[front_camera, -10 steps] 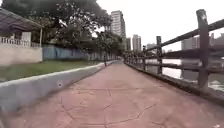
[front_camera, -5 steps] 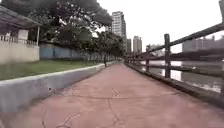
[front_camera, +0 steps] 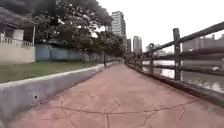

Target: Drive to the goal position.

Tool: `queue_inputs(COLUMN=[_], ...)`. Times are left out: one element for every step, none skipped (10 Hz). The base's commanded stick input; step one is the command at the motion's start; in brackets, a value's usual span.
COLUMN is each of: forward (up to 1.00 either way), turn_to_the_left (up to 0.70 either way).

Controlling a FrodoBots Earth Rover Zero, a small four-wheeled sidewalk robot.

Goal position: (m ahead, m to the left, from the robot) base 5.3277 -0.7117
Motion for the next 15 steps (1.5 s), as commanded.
queue_inputs(forward=[0.99,0.99,0.99,0.99,0.99,0.99,0.99,0.99,0.99,0.99,0.99,0.99,0.99,0.99,0.99], turn_to_the_left=[0.0,0.0,0.0,0.0,-0.01,-0.14,-0.27,-0.18,-0.02,0.0,0.0,0.0,0.0,0.0,0.0])
